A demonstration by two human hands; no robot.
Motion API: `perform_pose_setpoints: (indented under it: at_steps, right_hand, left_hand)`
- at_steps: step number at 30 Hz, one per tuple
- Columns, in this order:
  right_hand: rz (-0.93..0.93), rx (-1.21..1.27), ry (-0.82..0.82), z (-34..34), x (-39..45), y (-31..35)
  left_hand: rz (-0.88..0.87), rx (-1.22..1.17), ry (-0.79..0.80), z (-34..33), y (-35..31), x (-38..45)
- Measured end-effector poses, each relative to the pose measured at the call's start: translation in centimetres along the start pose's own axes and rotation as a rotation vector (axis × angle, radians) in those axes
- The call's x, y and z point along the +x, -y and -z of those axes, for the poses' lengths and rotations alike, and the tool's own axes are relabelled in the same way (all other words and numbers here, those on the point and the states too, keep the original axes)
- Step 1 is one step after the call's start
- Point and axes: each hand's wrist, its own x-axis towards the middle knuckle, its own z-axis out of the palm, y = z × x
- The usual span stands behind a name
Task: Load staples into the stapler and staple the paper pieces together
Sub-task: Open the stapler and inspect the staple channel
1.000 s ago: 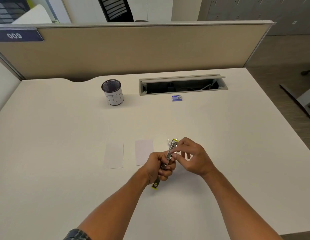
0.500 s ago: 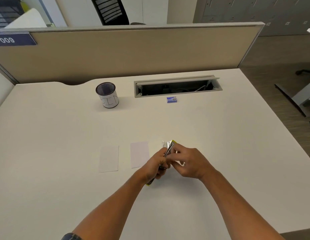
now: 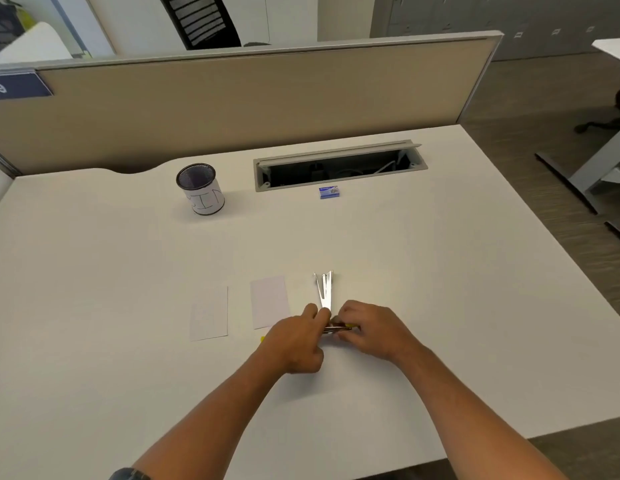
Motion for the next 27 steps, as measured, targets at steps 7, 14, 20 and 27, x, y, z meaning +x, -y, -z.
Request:
perform_pose_setpoints:
  at_steps: [7, 14, 20, 27]
  right_hand:
    - [-0.012, 0.068, -0.054, -1.1, -1.3, -0.8]
    - [-0.105, 0.327, -0.244, -1.0, -1.1, -0.8]
    - [-0.220, 0.619, -0.244, 0.3, -0.8, -0.6]
    - [-0.341, 0.735, -0.208, 1.4, 0.5, -0.5]
  left_hand:
    - [-0.003, -0.067, -0.065, 0.0, 0.8, -0.3]
    - [0.122, -0.570, -0.179, 1.1, 1.4, -0.3]
    - [0.145, -0.921, -0.107, 2.1, 2.0, 0.2]
    - [0.120, -0.630, -0.104, 2.1, 1.5, 0.8]
